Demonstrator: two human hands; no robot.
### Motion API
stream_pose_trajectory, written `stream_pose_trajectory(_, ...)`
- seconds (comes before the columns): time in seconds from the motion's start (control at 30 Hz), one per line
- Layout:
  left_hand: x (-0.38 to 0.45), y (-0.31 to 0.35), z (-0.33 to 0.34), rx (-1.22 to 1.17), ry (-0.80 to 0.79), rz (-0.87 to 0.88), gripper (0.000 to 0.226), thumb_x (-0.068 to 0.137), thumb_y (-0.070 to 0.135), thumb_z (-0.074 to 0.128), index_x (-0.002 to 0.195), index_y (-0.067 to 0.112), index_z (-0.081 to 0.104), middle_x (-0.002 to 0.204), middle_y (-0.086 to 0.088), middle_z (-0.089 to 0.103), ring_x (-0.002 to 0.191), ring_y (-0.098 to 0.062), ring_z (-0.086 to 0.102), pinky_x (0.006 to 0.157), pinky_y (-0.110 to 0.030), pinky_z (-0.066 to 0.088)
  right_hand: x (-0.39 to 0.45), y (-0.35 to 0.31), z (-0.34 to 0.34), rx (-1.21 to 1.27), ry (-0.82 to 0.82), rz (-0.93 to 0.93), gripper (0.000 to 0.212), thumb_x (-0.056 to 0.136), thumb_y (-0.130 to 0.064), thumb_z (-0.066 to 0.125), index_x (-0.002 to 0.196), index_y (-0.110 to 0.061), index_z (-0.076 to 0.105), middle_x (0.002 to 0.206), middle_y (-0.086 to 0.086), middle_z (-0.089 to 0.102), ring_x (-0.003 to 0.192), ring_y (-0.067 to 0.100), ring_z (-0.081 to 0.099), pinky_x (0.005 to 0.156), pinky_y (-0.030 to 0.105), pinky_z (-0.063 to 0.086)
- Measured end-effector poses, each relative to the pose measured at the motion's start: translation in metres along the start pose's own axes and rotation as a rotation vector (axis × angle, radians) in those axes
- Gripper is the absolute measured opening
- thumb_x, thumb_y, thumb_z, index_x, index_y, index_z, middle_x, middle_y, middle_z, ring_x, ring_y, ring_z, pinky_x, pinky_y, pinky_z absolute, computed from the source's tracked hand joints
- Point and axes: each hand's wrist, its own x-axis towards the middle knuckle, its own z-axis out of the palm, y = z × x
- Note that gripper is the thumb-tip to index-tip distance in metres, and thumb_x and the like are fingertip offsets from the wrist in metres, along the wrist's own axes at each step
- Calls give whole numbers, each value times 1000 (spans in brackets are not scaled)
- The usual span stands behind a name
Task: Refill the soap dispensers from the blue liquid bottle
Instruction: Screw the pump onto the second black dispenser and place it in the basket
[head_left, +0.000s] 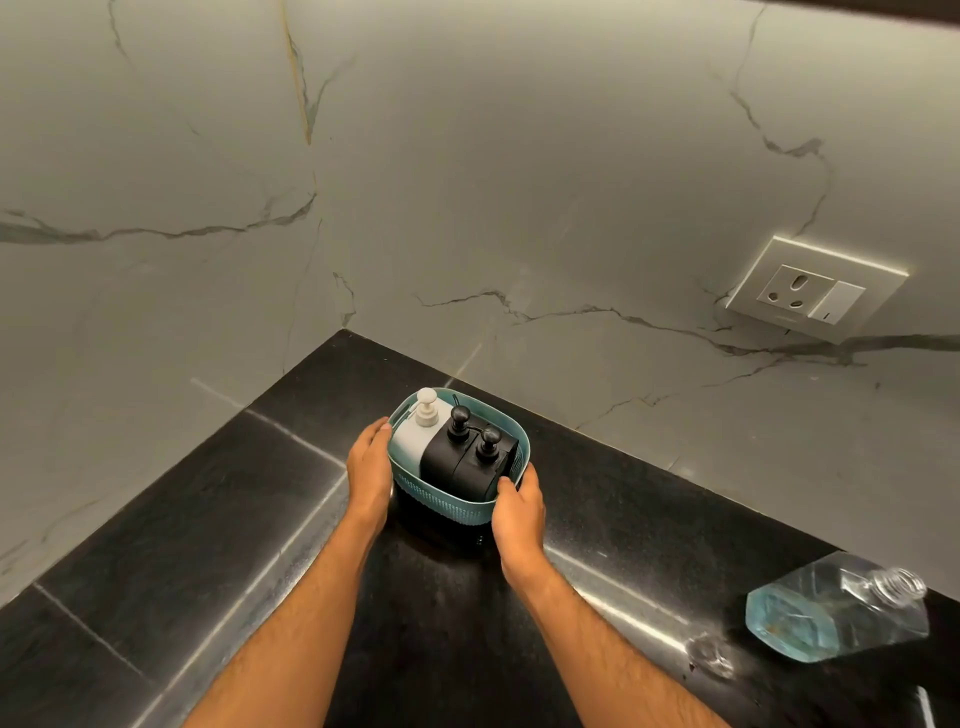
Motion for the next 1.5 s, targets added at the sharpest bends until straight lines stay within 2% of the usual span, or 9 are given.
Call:
stream_pose_trajectory(0.1,4,-5,10,-46,-25,0,31,108,22,45,118,17,74,115,-7,75,100,-19,68,82,-35,54,3,2,3,-31,22,-17,51,102,-5,39,149,-22,49,138,0,62,125,17,59,107,47,53)
stream_pose_trajectory(0.23,8,-5,26,-55,17,9,32,106,19,42,107,22,74,106,-4,75,96,-19,67,79,-36,54,10,0,3,-33,38,-31,50,99,0,37,143,-18,54,129,1,65,116,16,62,103,45,56)
stream_pose_trajectory(0.4,14,-5,51,4,8,11,33,107,19,40,111,16,73,107,-7,75,97,-22,67,81,-40,53,32,-7,-9,-29,88,-40,48,95,4,38,132,-15,63,120,4,70,112,20,65,102,48,55)
stream_pose_trajectory(0.57,16,0,84,7,-45,31,32,107,21,41,111,16,72,100,-2,74,85,-11,66,65,-25,49,58,-14,-29,-10,143,-40,46,90,5,40,119,-17,68,110,3,73,106,23,69,97,48,58)
stream_pose_trajectory(1.07,35,1,116,8,-120,2,30,109,21,43,122,14,69,109,-6,74,95,-18,69,72,-29,55,101,-23,-49,-9,172,-30,42,93,5,39,118,-14,67,111,8,72,104,24,68,94,46,60)
stream_pose_trajectory(1.23,35,0,114,49,-119,19,31,109,20,41,122,12,68,111,-10,74,89,-15,68,68,-26,52,98,-28,-52,-20,157,-19,42,94,2,41,123,-16,66,113,6,71,106,23,67,95,46,59)
stream_pose_trajectory(1.37,33,7,111,68,-110,22,36,109,22,42,135,12,64,121,-9,71,108,-24,69,91,-44,60,96,-33,-60,-47,114,14,33,97,-9,46,123,-19,63,113,3,70,105,20,67,95,44,58)
stream_pose_trajectory(1.4,30,10,111,71,-93,32,36,109,22,42,136,12,64,122,-7,70,108,-23,68,91,-43,60,95,-35,-63,-74,110,7,28,100,-13,47,122,-20,63,113,2,70,103,18,67,92,41,58)
stream_pose_trajectory(1.5,16,18,109,81,-9,102,34,107,21,45,137,15,62,120,2,66,99,-7,63,75,-22,51,90,-37,-75,-257,143,-61,18,107,-29,46,111,-20,61,110,3,69,101,19,65,82,37,52)
